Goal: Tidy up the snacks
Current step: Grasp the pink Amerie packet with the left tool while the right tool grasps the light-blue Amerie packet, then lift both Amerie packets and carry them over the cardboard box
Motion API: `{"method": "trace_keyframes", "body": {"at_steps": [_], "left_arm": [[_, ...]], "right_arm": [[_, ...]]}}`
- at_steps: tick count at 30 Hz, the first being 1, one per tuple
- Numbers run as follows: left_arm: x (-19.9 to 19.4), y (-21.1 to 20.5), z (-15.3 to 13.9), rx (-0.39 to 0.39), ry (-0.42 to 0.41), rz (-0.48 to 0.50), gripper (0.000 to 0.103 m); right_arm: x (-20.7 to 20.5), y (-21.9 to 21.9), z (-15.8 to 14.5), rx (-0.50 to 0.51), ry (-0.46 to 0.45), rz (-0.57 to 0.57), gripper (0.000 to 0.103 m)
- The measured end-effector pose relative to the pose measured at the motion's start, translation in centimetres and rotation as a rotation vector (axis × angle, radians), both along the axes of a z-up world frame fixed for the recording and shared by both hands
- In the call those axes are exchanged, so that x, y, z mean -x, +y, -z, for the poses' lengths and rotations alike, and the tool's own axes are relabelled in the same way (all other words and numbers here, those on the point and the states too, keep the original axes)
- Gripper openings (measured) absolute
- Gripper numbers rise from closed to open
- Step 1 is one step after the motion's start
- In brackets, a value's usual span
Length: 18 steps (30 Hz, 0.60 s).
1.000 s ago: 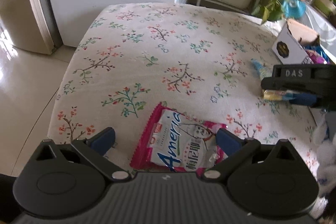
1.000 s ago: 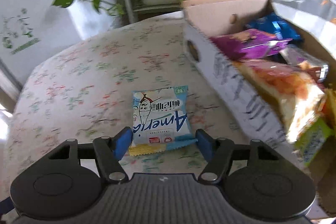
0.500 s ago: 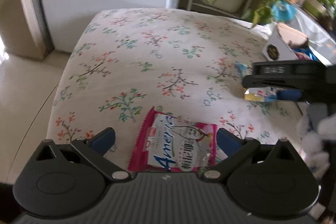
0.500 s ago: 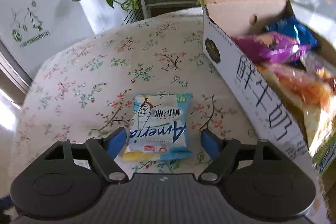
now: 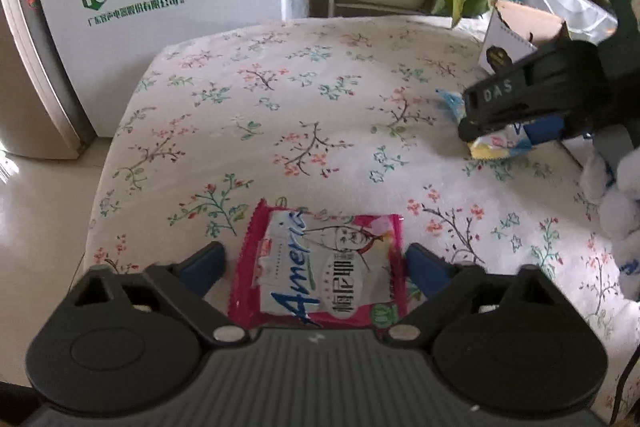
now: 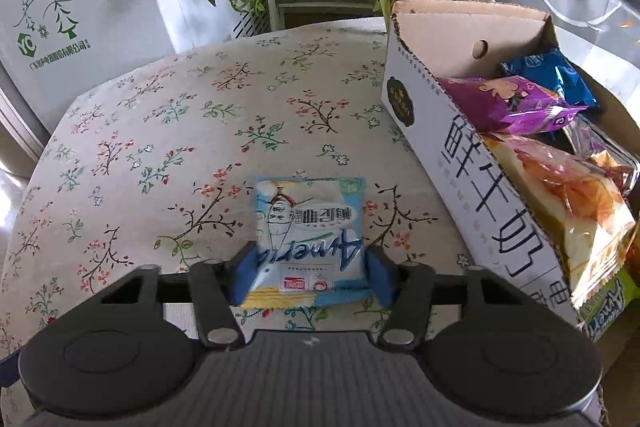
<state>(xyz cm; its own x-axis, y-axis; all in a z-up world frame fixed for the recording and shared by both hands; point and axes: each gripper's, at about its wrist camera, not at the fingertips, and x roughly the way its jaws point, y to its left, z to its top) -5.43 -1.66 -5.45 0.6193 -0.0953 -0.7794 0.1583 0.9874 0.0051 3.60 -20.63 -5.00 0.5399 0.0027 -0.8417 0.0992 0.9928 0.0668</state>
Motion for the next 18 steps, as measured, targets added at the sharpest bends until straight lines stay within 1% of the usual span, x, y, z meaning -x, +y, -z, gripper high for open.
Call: {"method": "trace_keyframes", "body": {"at_steps": [1, 3, 6, 9, 12, 18], "left_arm": [[0.0, 0.0, -0.1, -0.001, -0.009, 0.006, 0.081], [0.1, 0.0, -0.3, 0.014, -0.009, 0.007, 0.071], [0.0, -0.1, -0.5, 0.016, -0.008, 0.005, 0.066], [-0.1, 0.0, -0.8, 0.027, -0.003, -0.007, 0.063], [-0.1, 0.2, -1.0, 0.048, 0.009, -0.023, 0.062], [0.1, 0.2, -1.5, 0.054, 0.014, -0.032, 0.062]], "right_arm": [[0.1, -0.1, 0.0, -0.008, 0.004, 0.001, 0.062], [0.2, -0.3, -0.1, -0.020, 0.006, 0.005, 0.061], [0.5, -0.5, -0.4, -0.034, 0.005, 0.006, 0.059], [0.8, -0.7, -0.8, -0.044, -0.006, 0.006, 0.059], [1.2, -0.9, -1.2, -0.054, -0.014, 0.005, 0.059], [2.1, -1.4, -2.1, -0.072, -0.029, -0.008, 0.059]]}}
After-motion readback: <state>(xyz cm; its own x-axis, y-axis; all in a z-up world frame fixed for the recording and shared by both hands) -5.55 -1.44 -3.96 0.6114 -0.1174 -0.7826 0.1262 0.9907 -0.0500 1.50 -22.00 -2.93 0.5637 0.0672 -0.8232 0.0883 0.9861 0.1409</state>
